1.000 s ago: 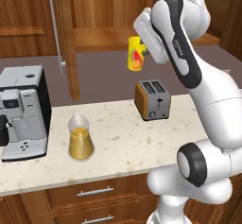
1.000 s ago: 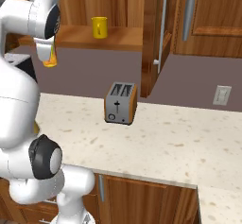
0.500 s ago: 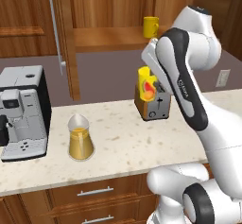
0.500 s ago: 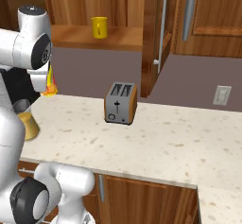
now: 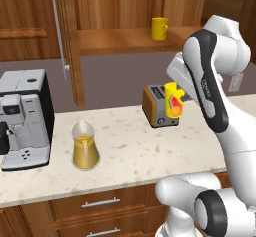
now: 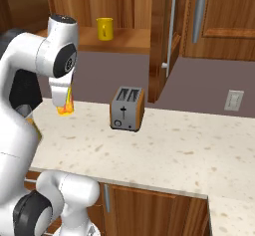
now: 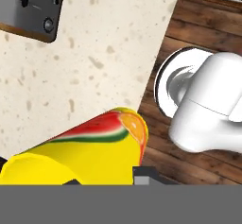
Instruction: There is a tray on the dining counter. Grab the cup, mug, and pitcher and place them on the tray. The pitcher may be placed next to the tray if it cannot fit the tray.
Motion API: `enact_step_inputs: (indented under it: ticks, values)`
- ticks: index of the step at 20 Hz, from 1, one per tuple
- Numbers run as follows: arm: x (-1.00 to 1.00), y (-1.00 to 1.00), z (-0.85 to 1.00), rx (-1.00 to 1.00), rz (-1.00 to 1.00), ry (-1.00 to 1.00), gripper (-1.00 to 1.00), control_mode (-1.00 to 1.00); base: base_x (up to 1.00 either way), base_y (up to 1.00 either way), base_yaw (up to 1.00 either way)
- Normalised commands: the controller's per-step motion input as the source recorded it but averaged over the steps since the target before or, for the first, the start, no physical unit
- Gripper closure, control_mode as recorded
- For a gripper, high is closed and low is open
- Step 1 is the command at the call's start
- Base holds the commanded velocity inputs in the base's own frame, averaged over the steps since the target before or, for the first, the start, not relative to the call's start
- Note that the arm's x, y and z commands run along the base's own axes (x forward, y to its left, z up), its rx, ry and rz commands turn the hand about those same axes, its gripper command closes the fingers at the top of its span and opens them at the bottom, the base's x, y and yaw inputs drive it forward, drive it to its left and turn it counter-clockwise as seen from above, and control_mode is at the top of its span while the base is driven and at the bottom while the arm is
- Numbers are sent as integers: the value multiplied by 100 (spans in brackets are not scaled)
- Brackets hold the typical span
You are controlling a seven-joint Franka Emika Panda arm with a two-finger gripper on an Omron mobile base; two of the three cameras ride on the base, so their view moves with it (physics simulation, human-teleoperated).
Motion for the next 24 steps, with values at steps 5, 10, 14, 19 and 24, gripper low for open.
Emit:
enact_step_inputs:
  ticks: [5,10,14,19,24]
  values:
    - [-23,-11,-33,0,-2,1,100,-100,0,0,0]
    - [0,0,0,0,0,0,100,100,-64,0,-2]
    - [0,0,0,0,0,0,100,100,-93,17,0]
    - [0,0,0,0,0,0,100,100,-71,39,38]
    - [0,0,0,0,0,0,100,100,-24,69,88]
